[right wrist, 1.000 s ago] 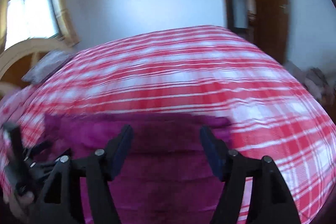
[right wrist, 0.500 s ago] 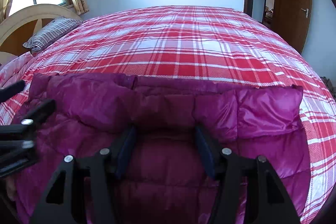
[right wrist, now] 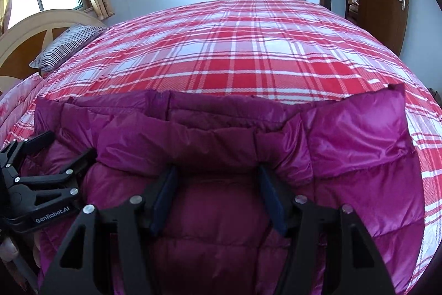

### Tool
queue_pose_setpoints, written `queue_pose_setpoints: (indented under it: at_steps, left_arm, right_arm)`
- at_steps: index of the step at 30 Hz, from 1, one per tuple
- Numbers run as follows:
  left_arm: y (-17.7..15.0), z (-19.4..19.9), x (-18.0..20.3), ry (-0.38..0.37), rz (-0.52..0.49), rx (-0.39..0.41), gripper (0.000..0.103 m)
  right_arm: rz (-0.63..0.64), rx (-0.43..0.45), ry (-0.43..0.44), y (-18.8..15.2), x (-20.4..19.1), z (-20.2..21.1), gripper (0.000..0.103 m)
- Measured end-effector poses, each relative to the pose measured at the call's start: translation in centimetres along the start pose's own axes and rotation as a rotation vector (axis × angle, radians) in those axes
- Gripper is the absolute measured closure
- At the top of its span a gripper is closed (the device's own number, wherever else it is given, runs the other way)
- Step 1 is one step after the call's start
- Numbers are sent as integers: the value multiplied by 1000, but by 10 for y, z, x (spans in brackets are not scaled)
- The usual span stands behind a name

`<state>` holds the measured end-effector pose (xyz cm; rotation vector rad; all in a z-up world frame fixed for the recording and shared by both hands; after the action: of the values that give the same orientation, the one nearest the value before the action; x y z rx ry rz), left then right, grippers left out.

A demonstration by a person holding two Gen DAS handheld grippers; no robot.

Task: Fold large clothes
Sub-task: 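Press and smooth the folded jacket with both open tools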

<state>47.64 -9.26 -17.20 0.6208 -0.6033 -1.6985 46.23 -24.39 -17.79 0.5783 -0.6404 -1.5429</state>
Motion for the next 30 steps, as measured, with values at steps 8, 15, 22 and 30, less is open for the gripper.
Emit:
queue_pose_setpoints:
  at_steps: [8, 15, 22, 30]
  left_arm:
    - [-2, -6, -2, -10, 18, -20, 2]
    - [-3, -9, -3, -18, 32, -28, 1]
    - [-3, -10, -3, -18, 34, -30, 1]
    - [-4, -11, -2, -20, 38, -30, 1]
  right_arm:
    - [16, -13, -25, -1, -2, -4, 37]
    - [29, -18, -45, -2, -4, -7, 37]
    - [35, -22, -54, -3, -5, -8, 36]
    - [45, -24, -68, -3, -7, -9, 36]
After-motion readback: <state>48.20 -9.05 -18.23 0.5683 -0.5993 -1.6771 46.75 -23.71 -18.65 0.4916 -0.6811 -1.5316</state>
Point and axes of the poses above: each gripper's, at about its wrist camera, not at the fingertips, and z roughly against the way its jaws point, x to its right, y to its top, the point moved 4 cm from there along -z, roughly the way its jaws point, and after that the axes turned 8 degrees about -y, right-handed, at the moved point
